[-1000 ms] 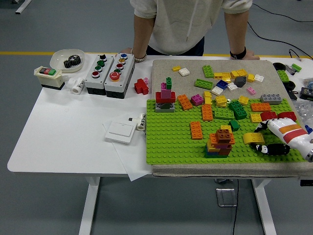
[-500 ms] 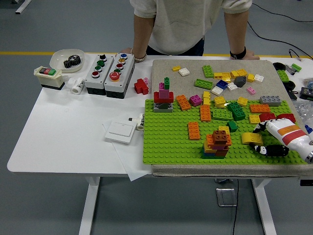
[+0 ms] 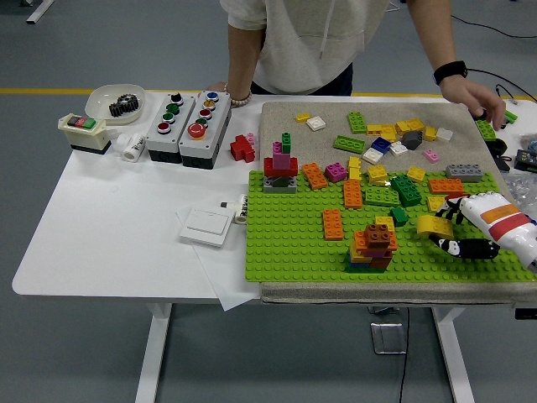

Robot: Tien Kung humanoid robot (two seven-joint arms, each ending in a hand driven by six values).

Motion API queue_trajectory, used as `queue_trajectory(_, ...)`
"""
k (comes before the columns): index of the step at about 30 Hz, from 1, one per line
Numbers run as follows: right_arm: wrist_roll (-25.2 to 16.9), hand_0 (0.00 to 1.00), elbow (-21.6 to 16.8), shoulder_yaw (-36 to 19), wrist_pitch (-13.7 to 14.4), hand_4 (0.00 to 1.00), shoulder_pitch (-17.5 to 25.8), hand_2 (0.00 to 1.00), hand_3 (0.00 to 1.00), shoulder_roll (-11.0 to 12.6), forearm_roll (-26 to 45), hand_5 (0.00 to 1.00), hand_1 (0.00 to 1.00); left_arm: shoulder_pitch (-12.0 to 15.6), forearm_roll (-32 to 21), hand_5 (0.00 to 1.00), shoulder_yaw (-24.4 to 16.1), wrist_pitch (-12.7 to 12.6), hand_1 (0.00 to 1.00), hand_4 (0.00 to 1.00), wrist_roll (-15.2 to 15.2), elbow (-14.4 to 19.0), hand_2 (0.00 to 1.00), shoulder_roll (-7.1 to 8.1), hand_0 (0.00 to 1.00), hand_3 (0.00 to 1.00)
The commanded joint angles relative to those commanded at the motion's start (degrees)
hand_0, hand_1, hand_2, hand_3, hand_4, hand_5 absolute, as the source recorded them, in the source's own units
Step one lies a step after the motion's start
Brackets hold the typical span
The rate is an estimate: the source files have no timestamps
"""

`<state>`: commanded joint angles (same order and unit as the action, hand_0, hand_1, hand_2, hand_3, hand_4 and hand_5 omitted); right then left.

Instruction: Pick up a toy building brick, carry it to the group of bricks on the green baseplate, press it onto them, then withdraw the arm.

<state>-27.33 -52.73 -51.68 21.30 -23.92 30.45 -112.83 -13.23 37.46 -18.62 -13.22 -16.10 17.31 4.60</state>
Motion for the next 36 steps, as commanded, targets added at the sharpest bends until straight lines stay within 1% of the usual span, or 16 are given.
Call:
queue_trajectory(3,-0.06,0.252,-1.32,-0.69,0.04,0.669,0.23,0.462,0.497,0.50,-0.07,0.440,0.388,0.04,-0.09,0.662,0.03,-0.01,0.756,0.643,0.04,-0.03,0.729,0.00,0.760,0.585)
queue_trajectory(8,-0.06,0.253,-5.13,-1.80,0.02,0.660,0.61,0.462,0.498,2.09,-0.16,0.432,0.388,0.12,-0.29,0.662,0.14,-0.03,0.755,0.643,0.13,-0.06,0.729,0.05,0.760,0.584)
queue_trajectory(12,0.08,0.253,-8.96,-2.03,-0.15,0.657,0.69,0.463,0.499,3.76,-0.57,0.426,0.389,0.14,-0.46,0.663,0.26,-0.04,0.754,0.642,0.22,-0.11,0.729,0.11,0.760,0.584)
queue_trajectory(14,0.18,0.253,-9.91,-1.92,-0.30,0.657,0.66,0.463,0.499,4.23,-0.86,0.426,0.389,0.14,-0.49,0.663,0.28,-0.04,0.754,0.642,0.24,-0.12,0.729,0.12,0.760,0.584)
queue_trajectory(15,0.40,0.253,-11.74,-1.64,-0.64,0.657,0.56,0.463,0.499,5.12,-1.44,0.426,0.389,0.15,-0.57,0.663,0.32,-0.05,0.754,0.642,0.28,-0.14,0.729,0.15,0.760,0.584)
queue_trajectory(16,0.50,0.253,-12.50,-1.51,-0.83,0.657,0.49,0.463,0.499,5.48,-1.69,0.426,0.389,0.15,-0.58,0.663,0.33,-0.06,0.754,0.642,0.29,-0.15,0.729,0.15,0.760,0.584)
queue_trajectory(19,1.09,0.254,-16.45,-0.92,-1.91,0.657,0.07,0.463,0.501,7.03,-2.81,0.424,0.391,0.14,-0.62,0.663,0.37,-0.06,0.754,0.643,0.34,-0.16,0.729,0.19,0.759,0.585)
queue_trajectory(23,2.79,0.253,-21.05,-0.74,-4.09,0.659,-0.37,0.465,0.501,8.63,-3.90,0.423,0.392,0.20,-0.90,0.662,0.50,-0.13,0.754,0.643,0.45,-0.19,0.728,0.24,0.759,0.585)
queue_trajectory(28,5.83,0.253,-27.89,1.55,-8.09,0.659,-1.87,0.465,0.501,11.21,-3.84,0.423,0.392,0.43,-0.95,0.662,0.48,-0.18,0.754,0.643,0.46,-0.25,0.728,0.31,0.759,0.585)
queue_trajectory(31,7.35,0.251,-30.47,2.66,-9.97,0.668,-2.69,0.467,0.504,12.05,-3.93,0.419,0.394,0.52,-0.85,0.662,0.44,-0.18,0.753,0.643,0.42,-0.28,0.729,0.35,0.759,0.585)
queue_trajectory(32,7.57,0.251,-30.78,2.80,-10.23,0.668,-2.79,0.467,0.504,12.15,-3.94,0.419,0.394,0.54,-0.83,0.662,0.43,-0.18,0.753,0.643,0.41,-0.29,0.729,0.36,0.759,0.585)
queue_trajectory(34,9.33,0.251,-32.39,3.24,-12.45,0.668,-3.10,0.467,0.504,12.45,-3.78,0.419,0.394,0.60,-0.84,0.662,0.47,-0.20,0.753,0.643,0.39,-0.31,0.729,0.42,0.759,0.585)
queue_trajectory(35,10.41,0.252,-33.14,3.39,-13.79,0.689,-3.20,0.472,0.507,12.57,-3.67,0.426,0.397,0.62,-0.87,0.663,0.48,-0.23,0.753,0.643,0.40,-0.33,0.729,0.44,0.760,0.585)
queue_trajectory(36,11.12,0.252,-33.65,3.53,-14.62,0.689,-3.29,0.472,0.507,12.65,-3.69,0.426,0.397,0.64,-0.87,0.663,0.48,-0.25,0.753,0.643,0.40,-0.35,0.729,0.45,0.760,0.585)
